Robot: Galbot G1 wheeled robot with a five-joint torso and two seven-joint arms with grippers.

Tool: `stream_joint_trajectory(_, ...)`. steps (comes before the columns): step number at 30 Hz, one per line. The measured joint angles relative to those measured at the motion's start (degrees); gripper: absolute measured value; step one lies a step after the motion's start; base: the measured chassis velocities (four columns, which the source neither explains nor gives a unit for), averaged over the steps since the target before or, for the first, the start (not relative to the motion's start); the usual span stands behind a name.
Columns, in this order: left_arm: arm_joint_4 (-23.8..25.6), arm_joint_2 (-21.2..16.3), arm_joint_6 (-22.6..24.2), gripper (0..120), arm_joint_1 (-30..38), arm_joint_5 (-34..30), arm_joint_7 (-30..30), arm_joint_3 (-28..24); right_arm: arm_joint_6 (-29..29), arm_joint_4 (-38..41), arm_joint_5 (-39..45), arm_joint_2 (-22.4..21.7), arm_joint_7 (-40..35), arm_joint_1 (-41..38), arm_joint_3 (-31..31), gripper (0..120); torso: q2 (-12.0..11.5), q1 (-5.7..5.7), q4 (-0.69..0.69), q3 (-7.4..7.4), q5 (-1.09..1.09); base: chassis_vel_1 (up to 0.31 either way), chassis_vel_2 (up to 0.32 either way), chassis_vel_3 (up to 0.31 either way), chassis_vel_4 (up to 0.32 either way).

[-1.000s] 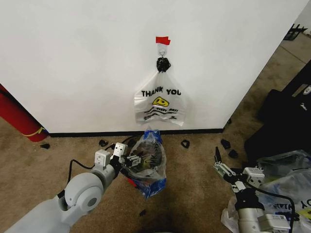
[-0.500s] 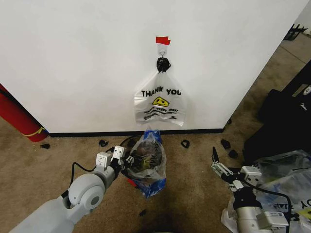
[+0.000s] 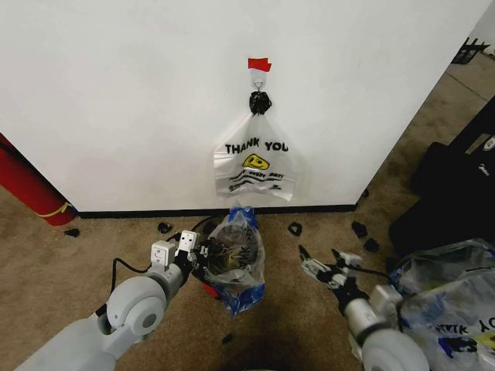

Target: Pick up the garbage bag from the wall and place it over the trash bin.

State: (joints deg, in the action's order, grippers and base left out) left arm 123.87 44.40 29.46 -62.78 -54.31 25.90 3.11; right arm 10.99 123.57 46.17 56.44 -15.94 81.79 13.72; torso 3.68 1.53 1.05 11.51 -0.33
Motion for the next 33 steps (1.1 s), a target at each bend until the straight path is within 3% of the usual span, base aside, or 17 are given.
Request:
stream_joint_trajectory(4,0.7,0.1,0.3,0,-0.2,-0.3,0.4,0.1,2.4,-3.5,3.2,-0.5,-0.8,-11.0,-7.5,100,0.0,0.0,-0.03,0.0,0.03,0.0,0.0,0.0,0.0)
stream_joint_trajectory(9,0.9,0.2,0.3,0,-0.1,-0.5,0.7,0.3,4.9,-4.1,4.7,1.6,-4.5,-16.9,-11.6,100,0.0,0.0,-0.04,0.0,0.02,0.0,0.0,0.0,0.0)
stream_joint_trajectory(12,1.3,0.4,0.4,0,-0.3,-0.7,0.8,0.4,12.2,-3.9,4.9,6.1,-12.6,-21.0,-16.9,100,0.0,0.0,-0.01,-0.01,0.01,0.0,0.0,0.0,0.0)
stream_joint_trajectory(17,1.3,0.4,0.4,0,-0.3,-0.9,0.8,0.4,19.5,-5.1,3.8,10.5,-22.2,-23.7,-21.4,100,0.0,0.0,-0.01,0.0,0.02,0.0,0.0,0.0,0.0)
stream_joint_trajectory(26,1.6,0.3,0.4,0,-0.5,-1.2,0.9,0.8,22.9,-7.9,7.3,12.6,-30.5,-26.2,-23.4,100,0.0,0.0,-0.01,0.0,0.02,0.0,0.0,0.0,0.0)
stream_joint_trajectory(33,1.9,0.1,0.4,0,-0.6,-1.4,1.2,1.0,23.7,-10.0,9.3,13.8,-31.4,-28.0,-23.7,100,0.0,0.0,-0.01,0.0,0.03,0.0,0.0,0.0,0.0)
